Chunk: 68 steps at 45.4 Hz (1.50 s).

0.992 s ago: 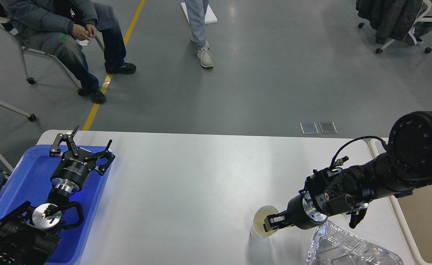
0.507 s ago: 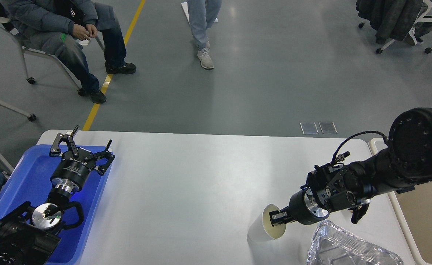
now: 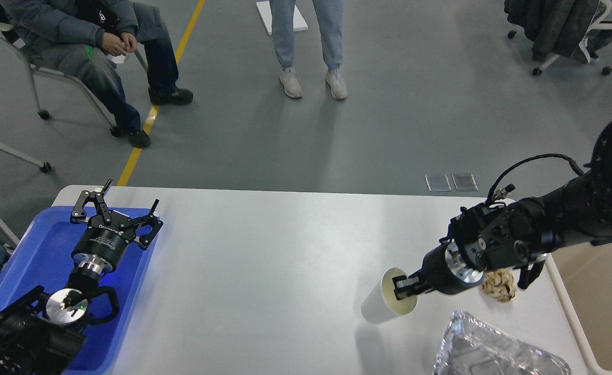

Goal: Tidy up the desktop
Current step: 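Lift the cup with the right gripper and carry it over the beige bin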

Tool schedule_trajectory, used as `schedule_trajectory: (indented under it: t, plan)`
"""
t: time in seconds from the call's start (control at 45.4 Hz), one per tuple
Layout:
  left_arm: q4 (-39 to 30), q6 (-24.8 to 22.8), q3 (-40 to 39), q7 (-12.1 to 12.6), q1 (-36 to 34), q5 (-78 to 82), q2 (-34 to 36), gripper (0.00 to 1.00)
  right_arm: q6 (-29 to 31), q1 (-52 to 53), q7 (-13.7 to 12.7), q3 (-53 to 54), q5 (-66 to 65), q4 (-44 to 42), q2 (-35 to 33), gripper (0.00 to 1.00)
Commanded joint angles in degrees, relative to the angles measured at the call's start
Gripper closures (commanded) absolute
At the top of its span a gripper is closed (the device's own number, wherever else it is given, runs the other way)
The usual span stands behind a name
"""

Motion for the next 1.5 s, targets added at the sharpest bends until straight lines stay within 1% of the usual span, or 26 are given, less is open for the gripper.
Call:
schedule_trajectory:
  t: [0.0, 0.154, 0.309, 0.463, 0.573, 0.882, 1.102, 1.19, 1.3, 1.433, 1.477]
  plan:
    - [0.0, 0.0, -0.06, 0.01, 0.01, 0.02, 0.0, 0.0, 9.39, 14.25, -0.42, -1.41, -0.14, 6.59, -6.45, 1.0]
    - [0.0, 0.0, -0.06, -0.07, 0.01, -0.06, 0.0, 0.0, 17.04, 23.22, -1.73, -2.03, -0.14, 8.26, -10.58, 1.0]
    - [0.0, 0.0, 0.03, -0.07, 0.01, 0.02, 0.0, 0.0, 25.04, 30.7, -4.63, -2.03, -0.14, 8.44, -14.36, 1.0]
    - [0.0, 0.0, -0.06, -0.07, 0.01, 0.02, 0.0, 0.0, 30.31, 36.32, -5.16, -2.64, -0.14, 8.44, -16.56, 1.0]
    - [0.0, 0.0, -0.06, -0.07, 0.01, -0.06, 0.0, 0.0, 32.34, 38.7, -5.16, -2.82, -0.23, 8.44, -17.27, 1.0]
    - [0.0, 0.0, 0.03, -0.07, 0.01, -0.06, 0.0, 0.0, 33.4, 40.46, -5.16, -2.56, -0.23, 8.35, -17.36, 1.0]
    - [0.0, 0.0, -0.06, -0.07, 0.01, -0.06, 0.0, 0.0, 32.43, 38.97, -5.16, -3.43, -0.4, 7.04, -17.35, 1.0]
    - [0.0, 0.0, -0.06, -0.07, 0.01, 0.02, 0.0, 0.0, 31.38, 36.43, -5.08, -5.72, 0.21, 3.7, -18.23, 1.0]
    - [0.0, 0.0, 0.03, -0.07, 0.01, 0.02, 0.0, 0.0, 29.27, 31.33, -4.99, -8.0, 0.39, -1.3, -21.21, 1.0]
    - [0.0, 0.0, 0.03, -0.07, 0.01, -0.06, 0.0, 0.0, 28.91, 24.48, -4.99, -9.5, -0.4, -9.91, -27.19, 1.0]
    - [0.0, 0.0, -0.06, -0.07, 0.01, 0.02, 0.0, 0.0, 29.27, 20.61, -4.99, -9.59, -0.66, -14.48, -30.79, 1.0]
